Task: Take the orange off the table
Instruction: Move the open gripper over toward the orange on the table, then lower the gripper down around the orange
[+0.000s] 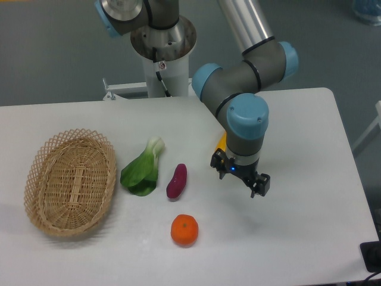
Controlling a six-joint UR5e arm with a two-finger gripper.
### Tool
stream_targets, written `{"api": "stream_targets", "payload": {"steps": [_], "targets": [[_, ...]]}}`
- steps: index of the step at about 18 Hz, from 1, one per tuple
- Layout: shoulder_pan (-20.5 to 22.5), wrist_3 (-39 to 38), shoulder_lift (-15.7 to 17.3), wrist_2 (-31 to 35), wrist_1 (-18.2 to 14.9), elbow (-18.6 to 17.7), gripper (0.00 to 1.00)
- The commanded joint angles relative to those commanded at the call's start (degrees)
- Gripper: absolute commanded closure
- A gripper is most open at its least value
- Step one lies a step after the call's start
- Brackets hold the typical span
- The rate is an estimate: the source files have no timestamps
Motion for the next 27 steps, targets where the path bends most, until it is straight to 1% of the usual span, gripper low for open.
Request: {"api": "stream_targets", "payload": {"steps": [1,9,12,15,19,27], "targets": [[-0.79,-2.28,-0.09,0.00,0.09,0.00,0.00],[-4.05,-9.94,-2.90,-0.26,0.18,1.23,0.00],[-5.10,-10.13,-3.25,-0.96,0.09,1.32,0.00],[-5.10,-10.21,-3.43,-4.12,0.17,1.41,0.00],[-5.45,-11.26,-5.09,-4.31,0.18,2.98,0.00],[-6.69,-11.53,-5.36,-4.31,0.35,3.08,0.00]]}}
